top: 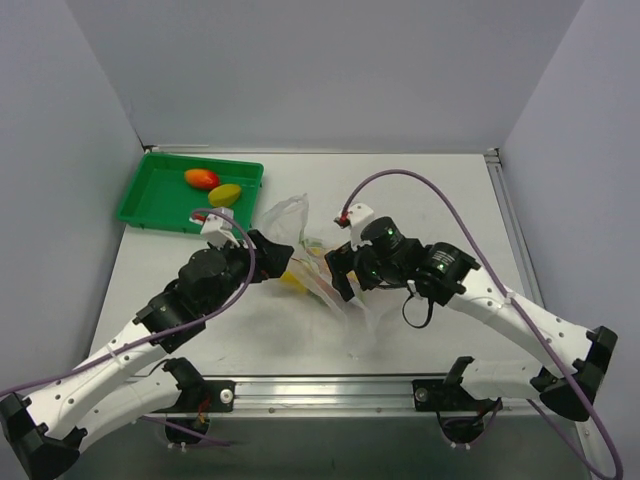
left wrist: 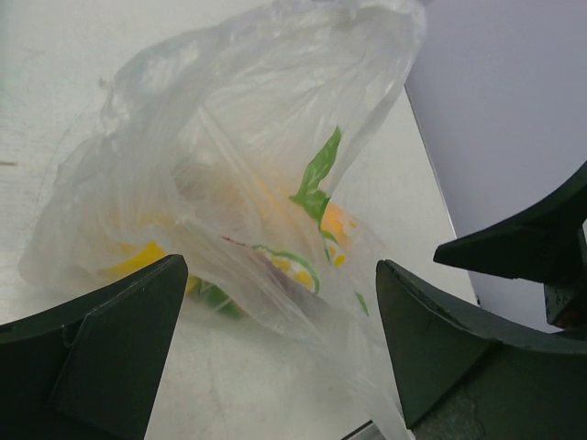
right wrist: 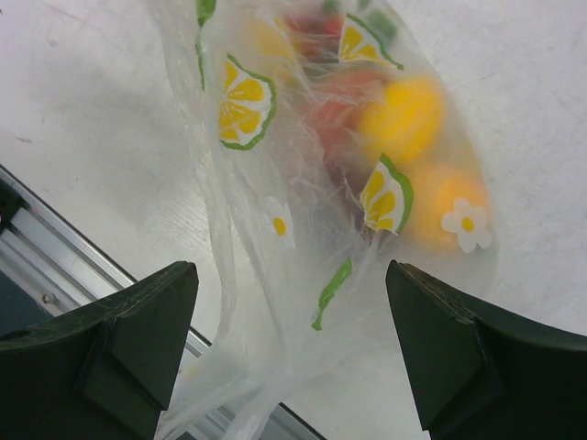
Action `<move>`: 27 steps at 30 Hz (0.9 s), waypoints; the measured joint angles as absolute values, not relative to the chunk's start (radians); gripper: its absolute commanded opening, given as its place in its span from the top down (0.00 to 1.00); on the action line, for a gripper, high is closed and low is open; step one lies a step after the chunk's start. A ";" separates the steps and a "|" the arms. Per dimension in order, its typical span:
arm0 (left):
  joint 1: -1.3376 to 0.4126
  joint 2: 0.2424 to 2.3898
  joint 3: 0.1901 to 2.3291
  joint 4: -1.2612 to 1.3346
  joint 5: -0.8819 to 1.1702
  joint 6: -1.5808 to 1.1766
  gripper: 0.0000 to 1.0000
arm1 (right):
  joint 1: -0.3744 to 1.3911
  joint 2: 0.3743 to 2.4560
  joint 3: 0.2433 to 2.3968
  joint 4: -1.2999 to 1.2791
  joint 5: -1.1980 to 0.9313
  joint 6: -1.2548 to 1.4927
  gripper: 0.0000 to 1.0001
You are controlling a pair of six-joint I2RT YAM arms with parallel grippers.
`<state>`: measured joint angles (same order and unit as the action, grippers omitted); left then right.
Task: Untie the knot of the plastic bag and take out the fruit
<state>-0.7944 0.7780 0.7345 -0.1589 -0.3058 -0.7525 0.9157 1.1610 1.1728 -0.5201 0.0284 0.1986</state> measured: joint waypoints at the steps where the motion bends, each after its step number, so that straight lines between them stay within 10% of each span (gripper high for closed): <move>1: -0.799 0.775 0.725 -0.175 -0.302 -0.759 0.05 | 0.916 1.188 1.179 -0.514 0.010 0.188 0.14; 7: -0.852 0.770 0.636 -0.240 -0.300 -0.823 0.05 | 0.915 1.296 1.183 -0.472 -0.056 0.142 0.19; 20: -0.966 0.952 0.561 -0.109 -0.371 -0.956 0.06 | 0.854 1.387 1.165 -0.373 -0.090 0.120 0.94; 27: -0.969 1.061 0.561 0.046 -0.415 -0.995 0.10 | 0.854 1.387 1.130 -0.339 -0.118 0.130 0.98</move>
